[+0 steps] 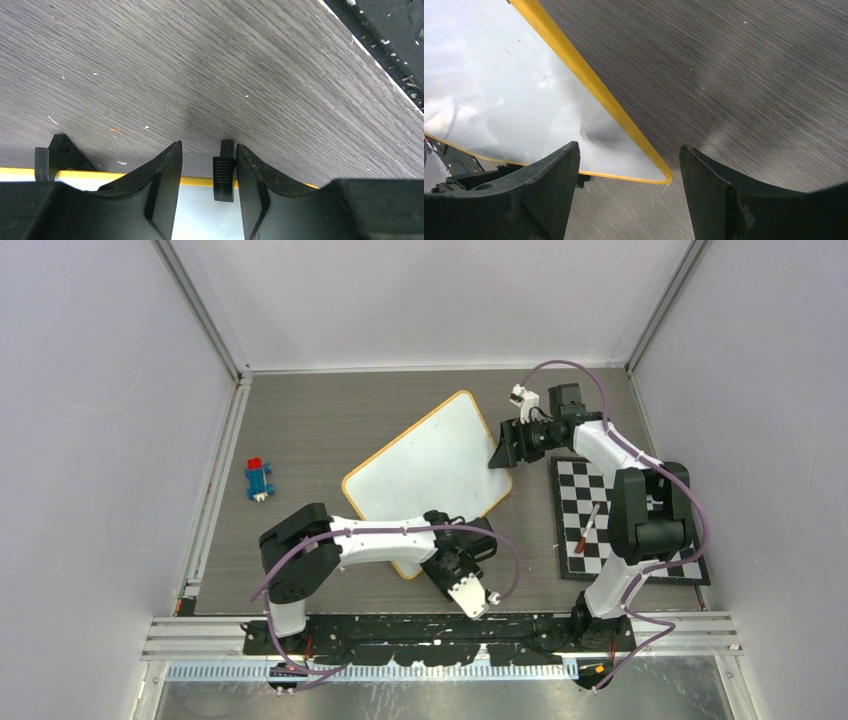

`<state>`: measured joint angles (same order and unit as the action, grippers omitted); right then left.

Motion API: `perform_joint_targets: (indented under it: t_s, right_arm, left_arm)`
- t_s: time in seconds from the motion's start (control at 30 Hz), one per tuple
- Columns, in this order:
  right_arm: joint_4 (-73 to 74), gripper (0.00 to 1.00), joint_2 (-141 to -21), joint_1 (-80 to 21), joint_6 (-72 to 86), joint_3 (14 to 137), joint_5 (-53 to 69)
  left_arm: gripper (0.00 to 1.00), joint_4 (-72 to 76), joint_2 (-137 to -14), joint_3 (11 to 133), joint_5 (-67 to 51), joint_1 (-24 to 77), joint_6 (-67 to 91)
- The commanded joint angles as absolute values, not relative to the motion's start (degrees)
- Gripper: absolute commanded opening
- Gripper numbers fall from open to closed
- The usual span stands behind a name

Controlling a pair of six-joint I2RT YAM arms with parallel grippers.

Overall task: Write a sentence on the whiteboard
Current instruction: Adjust the whiteboard on the whiteboard stand.

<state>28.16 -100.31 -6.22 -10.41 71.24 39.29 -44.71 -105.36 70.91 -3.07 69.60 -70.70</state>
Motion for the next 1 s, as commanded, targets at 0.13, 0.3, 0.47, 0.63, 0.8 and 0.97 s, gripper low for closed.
perform_joint_targets:
  t_s: [0.13,0.3,0.47,0.63,0.8,0.97]
  right_arm:
    - [26.89,0.75,-101.19,-8.92,-12.23,70.88,43.87]
    - [28.72,0.73,-102.26,-10.54,-12.73,70.20,44.65]
    - [28.68,0.72,-100.04,-11.68,-12.31,67.70,45.10]
    - [29.26,0.72,-98.51,-13.33,-12.04,66.45,45.02]
    - [29.90,0.72,-98.44,-13.54,-12.11,67.40,44.23]
    - [30.66,0.72,-96.48,-13.59,-11.87,68.24,43.78]
  left_arm:
    - [0.45,-43.59,-105.38,71.28,-2.63,68.80,-71.96]
    - [0.45,-43.62,-105.68,71.57,-2.49,68.58,-72.35]
    - [0.45,-43.67,-105.64,71.77,-3.00,68.09,-72.55]
    - [0.45,-43.27,-105.81,71.64,-3.01,67.89,-72.64]
    - [0.46,-42.80,-105.83,71.55,-3.05,67.87,-71.93]
    - [0.58,-42.97,-105.19,71.51,-2.61,67.86,-71.12]
